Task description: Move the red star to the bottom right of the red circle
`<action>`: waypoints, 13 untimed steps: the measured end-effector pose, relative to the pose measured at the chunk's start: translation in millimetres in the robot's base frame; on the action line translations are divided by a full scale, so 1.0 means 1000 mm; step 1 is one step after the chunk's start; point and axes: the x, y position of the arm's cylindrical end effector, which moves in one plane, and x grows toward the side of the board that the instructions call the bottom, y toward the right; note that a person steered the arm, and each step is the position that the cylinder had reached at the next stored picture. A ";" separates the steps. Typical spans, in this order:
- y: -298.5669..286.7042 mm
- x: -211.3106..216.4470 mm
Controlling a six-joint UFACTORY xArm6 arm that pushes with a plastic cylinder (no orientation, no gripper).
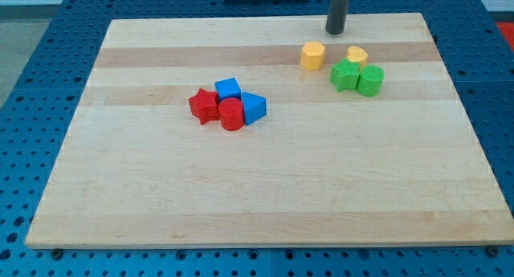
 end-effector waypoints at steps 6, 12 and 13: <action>0.062 0.015; -0.173 0.083; -0.173 0.082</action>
